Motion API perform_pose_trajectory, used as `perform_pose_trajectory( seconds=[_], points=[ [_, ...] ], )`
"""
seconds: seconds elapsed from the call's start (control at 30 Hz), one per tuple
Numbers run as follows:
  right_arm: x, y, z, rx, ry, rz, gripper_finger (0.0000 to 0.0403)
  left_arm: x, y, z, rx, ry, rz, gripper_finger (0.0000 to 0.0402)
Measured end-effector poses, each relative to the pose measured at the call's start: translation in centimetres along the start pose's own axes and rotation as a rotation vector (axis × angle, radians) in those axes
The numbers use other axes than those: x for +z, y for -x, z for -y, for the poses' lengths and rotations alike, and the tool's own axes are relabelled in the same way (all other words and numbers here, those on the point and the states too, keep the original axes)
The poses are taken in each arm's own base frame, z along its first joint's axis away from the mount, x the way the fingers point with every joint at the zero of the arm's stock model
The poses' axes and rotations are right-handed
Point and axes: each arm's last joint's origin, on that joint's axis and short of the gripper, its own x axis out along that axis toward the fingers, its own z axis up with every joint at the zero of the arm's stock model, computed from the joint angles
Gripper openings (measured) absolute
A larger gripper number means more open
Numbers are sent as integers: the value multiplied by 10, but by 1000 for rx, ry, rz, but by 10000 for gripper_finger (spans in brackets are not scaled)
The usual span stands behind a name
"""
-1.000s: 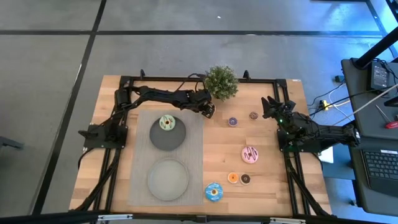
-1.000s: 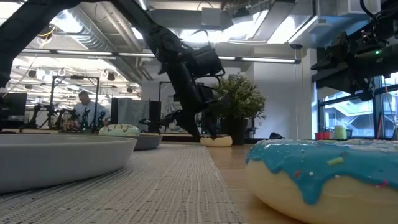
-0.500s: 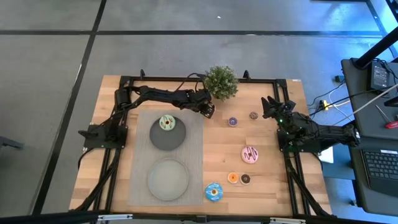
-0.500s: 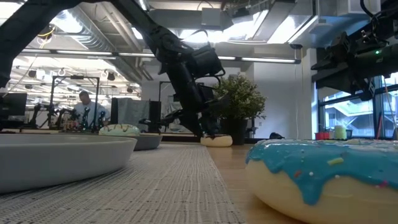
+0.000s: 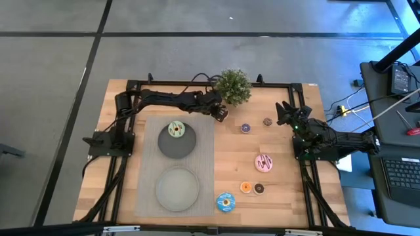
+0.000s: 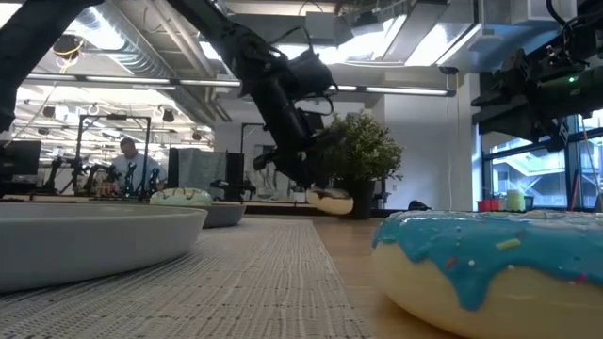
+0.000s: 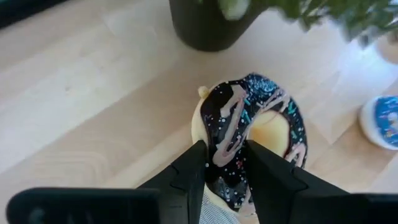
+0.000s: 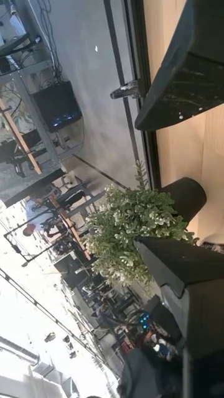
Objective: Pick & Place donuts
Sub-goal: Put the big black donut on the black plate
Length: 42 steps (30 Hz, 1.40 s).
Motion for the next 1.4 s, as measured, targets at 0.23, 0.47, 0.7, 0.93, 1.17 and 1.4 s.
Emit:
perform_pose_trajectory(
  seconds=[0.23, 0.47, 0.7, 0.93, 1.17, 1.4],
  points=[
    [0, 0, 0, 0, 25, 0, 294, 6, 10, -1, -8, -1, 19, 104],
    [0, 0, 0, 0, 24, 0, 294, 3, 11, 1, -75, -7, -41, 104],
    [0, 0, 0, 0, 28, 0, 294, -13, 51, 16, -109, -98, -176, 104],
    [0, 0, 0, 0, 26, 0, 294, -45, 113, 39, -100, -183, -302, 104],
    [0, 0, 0, 2, 25, -1, 294, -106, 154, 70, -46, -221, -465, 104],
    [0, 0, -1, 16, 23, -9, 294, -153, 191, 87, 57, -165, -414, 101]
  ],
)
